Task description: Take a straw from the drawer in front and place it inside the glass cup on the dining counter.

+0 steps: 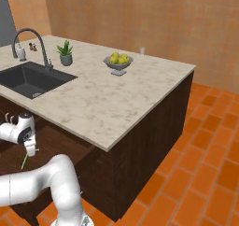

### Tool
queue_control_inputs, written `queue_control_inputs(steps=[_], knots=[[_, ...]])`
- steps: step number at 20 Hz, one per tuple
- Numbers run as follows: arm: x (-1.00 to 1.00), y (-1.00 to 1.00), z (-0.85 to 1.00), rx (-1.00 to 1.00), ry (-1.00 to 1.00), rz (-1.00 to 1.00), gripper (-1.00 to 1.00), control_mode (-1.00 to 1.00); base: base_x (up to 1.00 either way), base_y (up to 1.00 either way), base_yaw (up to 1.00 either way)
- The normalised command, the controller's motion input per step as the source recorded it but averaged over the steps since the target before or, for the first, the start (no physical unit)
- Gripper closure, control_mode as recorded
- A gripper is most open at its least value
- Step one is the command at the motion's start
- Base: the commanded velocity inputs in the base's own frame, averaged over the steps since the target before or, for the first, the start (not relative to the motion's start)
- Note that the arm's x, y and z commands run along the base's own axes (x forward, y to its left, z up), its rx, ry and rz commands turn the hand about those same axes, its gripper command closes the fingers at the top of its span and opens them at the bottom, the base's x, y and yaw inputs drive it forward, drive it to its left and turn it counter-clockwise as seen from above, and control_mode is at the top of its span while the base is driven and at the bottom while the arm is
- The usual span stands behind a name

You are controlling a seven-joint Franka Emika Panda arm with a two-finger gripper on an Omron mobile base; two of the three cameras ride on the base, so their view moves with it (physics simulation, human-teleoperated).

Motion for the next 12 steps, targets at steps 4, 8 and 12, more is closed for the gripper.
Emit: queue_control_inputs(steps=[4,8,12], knots=[[0.01,0.1,-0.6,-0.08,0.0,0.02,-1.0,-1.0,0.0,0.0,0.0],[0.0,0.21,-0.61,-0.08,0.0,0.01,-1.0,-1.0,0.0,0.0,0.0],[0.09,0.03,-0.06,0.0,-0.07,0.03,-1.0,-1.0,0.0,0.0,0.0]])
